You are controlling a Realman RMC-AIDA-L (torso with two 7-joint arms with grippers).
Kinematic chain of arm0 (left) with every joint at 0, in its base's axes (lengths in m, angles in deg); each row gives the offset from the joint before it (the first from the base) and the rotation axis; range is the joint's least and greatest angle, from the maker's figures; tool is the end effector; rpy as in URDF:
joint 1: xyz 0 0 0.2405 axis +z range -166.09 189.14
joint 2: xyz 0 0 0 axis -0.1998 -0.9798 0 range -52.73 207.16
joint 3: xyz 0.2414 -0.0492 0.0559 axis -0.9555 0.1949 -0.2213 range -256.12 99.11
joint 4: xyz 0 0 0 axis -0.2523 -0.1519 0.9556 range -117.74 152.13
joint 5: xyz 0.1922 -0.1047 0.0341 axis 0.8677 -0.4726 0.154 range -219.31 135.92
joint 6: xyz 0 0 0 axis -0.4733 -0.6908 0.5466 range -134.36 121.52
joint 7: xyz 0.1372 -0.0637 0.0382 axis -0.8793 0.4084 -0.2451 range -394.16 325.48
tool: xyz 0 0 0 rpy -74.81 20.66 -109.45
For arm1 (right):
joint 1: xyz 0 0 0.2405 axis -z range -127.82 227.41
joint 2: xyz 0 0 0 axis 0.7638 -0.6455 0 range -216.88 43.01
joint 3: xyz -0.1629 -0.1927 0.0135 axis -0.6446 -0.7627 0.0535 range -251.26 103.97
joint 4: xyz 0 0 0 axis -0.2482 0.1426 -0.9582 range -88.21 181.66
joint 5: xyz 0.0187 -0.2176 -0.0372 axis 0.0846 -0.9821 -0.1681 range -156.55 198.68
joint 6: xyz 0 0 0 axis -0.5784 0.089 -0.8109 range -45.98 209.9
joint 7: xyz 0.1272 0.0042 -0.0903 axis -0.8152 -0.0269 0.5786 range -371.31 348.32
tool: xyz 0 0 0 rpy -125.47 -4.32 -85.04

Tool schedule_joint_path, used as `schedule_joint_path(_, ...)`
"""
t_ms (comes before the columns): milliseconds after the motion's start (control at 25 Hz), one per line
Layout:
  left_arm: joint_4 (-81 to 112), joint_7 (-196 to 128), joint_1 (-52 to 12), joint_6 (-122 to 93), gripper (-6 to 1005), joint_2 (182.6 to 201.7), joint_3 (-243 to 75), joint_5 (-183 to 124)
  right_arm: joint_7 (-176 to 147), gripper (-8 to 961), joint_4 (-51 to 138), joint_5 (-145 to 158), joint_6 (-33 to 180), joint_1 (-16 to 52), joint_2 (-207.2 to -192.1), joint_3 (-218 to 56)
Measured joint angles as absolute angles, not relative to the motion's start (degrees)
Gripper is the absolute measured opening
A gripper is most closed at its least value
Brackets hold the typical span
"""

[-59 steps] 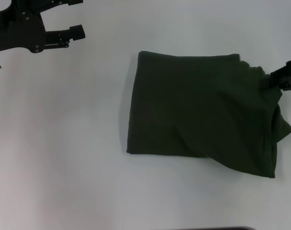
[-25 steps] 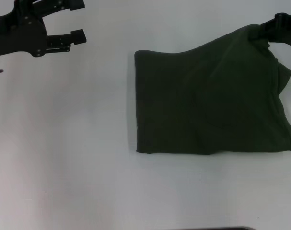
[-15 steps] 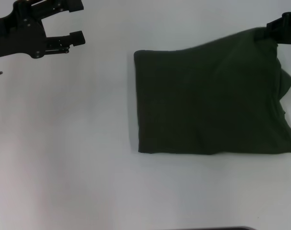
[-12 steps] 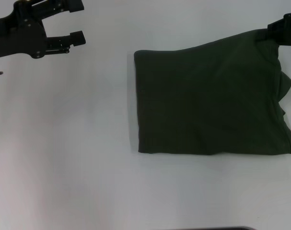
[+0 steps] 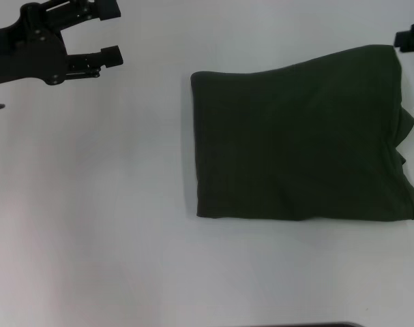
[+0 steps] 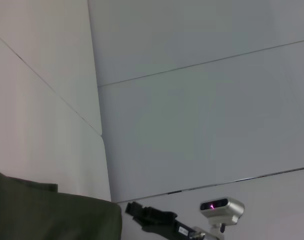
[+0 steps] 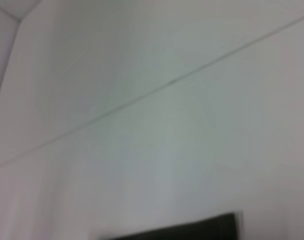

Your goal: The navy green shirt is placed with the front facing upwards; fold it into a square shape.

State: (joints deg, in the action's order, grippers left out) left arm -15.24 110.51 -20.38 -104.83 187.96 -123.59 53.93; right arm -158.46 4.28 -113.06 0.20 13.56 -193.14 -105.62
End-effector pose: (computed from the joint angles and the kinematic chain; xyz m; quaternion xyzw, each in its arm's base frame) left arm -0.2349 0.3522 0.0489 0.6804 0.6351 0.3511 0.1022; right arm 0.3121 0.4013 0.1125 -0.6991 0.6628 0.1644 0.2121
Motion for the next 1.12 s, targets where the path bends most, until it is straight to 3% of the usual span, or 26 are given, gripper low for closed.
schedule_joint_path(320, -15.2, 110.5, -20.3, -104.9, 905, 188.03, -123.5, 53.9, -158.7, 160, 1.8, -112.7, -4.2, 13.7, -192.90, -102.9)
schedule_joint_path(680, -15.2, 110.4, -20.0, -105.0, 904, 187.95, -123.5, 53.4, -157.6, 158, 4.4, -112.8, -12.6, 12.3, -196.04, -107.9)
schedule_joint_path(1120, -15.2, 110.5, -20.5, -104.7, 903, 188.02, -123.1, 53.4, -157.2, 160, 9.9, -116.2, 3.2, 12.2, -196.83, -112.8)
